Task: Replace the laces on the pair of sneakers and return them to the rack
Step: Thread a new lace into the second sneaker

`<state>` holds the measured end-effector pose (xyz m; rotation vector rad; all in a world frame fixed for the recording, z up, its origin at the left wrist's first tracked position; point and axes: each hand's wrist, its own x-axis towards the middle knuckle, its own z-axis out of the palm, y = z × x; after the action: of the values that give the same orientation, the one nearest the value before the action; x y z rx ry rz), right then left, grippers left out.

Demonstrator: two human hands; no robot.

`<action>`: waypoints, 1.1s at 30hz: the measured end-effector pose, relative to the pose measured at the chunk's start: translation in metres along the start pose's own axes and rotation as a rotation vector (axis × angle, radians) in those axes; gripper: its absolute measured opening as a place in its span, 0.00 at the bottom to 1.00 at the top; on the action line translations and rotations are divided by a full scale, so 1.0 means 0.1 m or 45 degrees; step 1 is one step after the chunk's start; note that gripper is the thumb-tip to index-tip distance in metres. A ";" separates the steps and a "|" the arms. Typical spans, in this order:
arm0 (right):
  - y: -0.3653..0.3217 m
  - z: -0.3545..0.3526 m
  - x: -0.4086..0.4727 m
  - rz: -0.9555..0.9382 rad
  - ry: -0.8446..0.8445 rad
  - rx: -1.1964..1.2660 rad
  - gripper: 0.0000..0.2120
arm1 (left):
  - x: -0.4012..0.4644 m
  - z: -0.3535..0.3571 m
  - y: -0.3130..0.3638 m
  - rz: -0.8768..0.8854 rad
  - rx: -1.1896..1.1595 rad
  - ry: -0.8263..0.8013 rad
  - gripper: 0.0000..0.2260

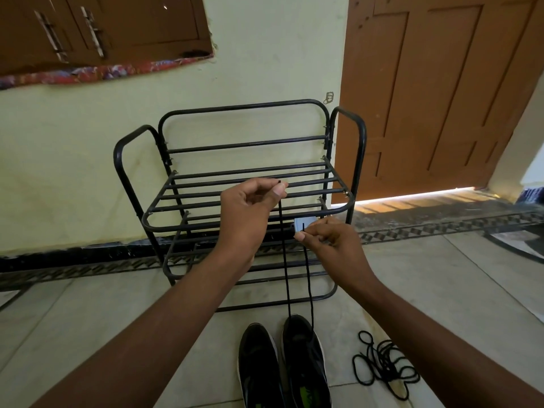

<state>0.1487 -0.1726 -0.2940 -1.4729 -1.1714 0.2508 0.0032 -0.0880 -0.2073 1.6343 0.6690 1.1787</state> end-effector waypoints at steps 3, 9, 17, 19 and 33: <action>-0.01 -0.03 -0.02 0.029 -0.042 0.083 0.12 | 0.02 -0.03 -0.02 -0.026 -0.033 -0.029 0.03; 0.28 0.00 -0.13 0.289 -0.080 0.140 0.18 | -0.15 -0.09 -0.44 -0.149 0.064 -0.086 0.05; 1.14 0.18 -0.36 0.475 -0.270 -0.364 0.08 | -0.44 0.01 -1.44 -0.033 0.586 -0.264 0.04; 1.35 0.23 -0.45 0.544 -0.367 -0.441 0.06 | -0.52 0.03 -1.73 -0.042 0.728 -0.426 0.04; 2.19 0.49 -0.92 0.540 -0.798 -0.614 0.06 | -0.96 0.07 -2.70 -0.111 1.678 -1.244 0.29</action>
<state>0.1808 -0.1714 -0.5345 -2.1603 -1.4620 0.8104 0.0008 -0.0703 -0.4937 2.8319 0.8574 -0.4285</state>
